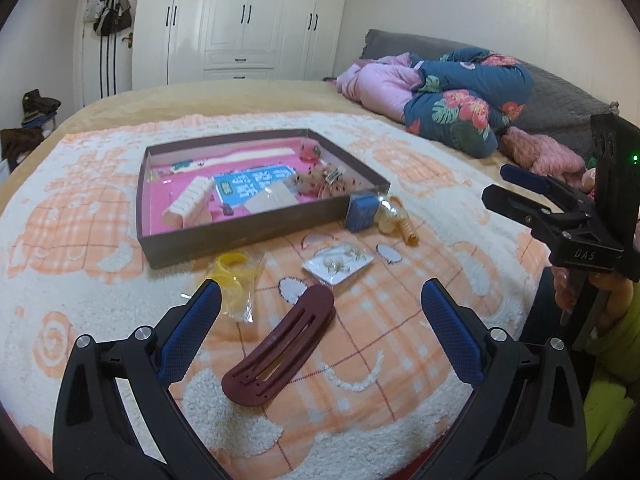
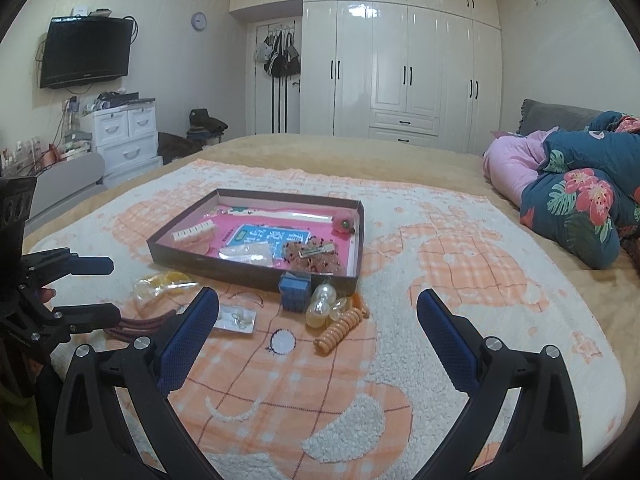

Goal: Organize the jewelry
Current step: 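Grasp the maroon hair clip with left gripper while right grasps the orange coiled hair tie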

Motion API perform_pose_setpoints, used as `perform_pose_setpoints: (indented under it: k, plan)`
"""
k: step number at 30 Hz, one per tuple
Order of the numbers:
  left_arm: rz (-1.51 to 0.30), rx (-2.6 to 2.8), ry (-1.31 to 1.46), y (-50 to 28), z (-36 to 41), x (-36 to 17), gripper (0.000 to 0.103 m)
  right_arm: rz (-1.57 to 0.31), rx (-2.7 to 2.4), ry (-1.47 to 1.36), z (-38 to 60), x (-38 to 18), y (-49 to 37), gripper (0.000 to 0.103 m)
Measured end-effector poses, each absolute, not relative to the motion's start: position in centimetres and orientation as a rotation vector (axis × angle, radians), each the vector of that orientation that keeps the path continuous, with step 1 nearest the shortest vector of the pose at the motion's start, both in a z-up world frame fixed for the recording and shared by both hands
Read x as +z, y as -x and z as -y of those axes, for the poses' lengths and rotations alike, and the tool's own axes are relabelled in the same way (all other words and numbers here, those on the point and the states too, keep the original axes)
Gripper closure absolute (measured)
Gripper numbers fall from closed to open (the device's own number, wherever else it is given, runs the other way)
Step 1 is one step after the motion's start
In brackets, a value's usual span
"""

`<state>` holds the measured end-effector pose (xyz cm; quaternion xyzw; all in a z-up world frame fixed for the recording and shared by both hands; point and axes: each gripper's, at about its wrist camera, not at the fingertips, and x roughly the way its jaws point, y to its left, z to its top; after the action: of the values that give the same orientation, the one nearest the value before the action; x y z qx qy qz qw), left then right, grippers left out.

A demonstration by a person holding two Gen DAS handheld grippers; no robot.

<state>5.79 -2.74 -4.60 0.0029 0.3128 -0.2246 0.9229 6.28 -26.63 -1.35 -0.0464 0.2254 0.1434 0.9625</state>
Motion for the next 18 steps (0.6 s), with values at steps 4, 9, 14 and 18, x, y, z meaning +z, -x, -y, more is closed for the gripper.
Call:
perform_pose_setpoints:
  k: [4, 9, 14, 18]
  plan:
    - [-0.670, -0.445, -0.013, -6.3, 2.5, -5.7, 0.011, -0.490, 0.281, 0.074, 26.8, -2.1, -6.9, 0.006]
    - [-0.724, -0.440, -0.016, -7.1, 2.4, -7.3, 0.011, -0.527, 0.270, 0.066, 26.7, -3.3, -7.9, 0.006]
    - [-0.770, -0.462, -0.009, -7.7, 2.8, -8.6, 0.011, -0.557, 0.257, 0.069, 26.6, -4.4, -8.9, 0.006]
    - [-0.814, -0.496, -0.001, -8.0, 3.2, -9.4, 0.019, -0.583, 0.229, 0.072, 26.9, -5.1, -9.7, 0.006]
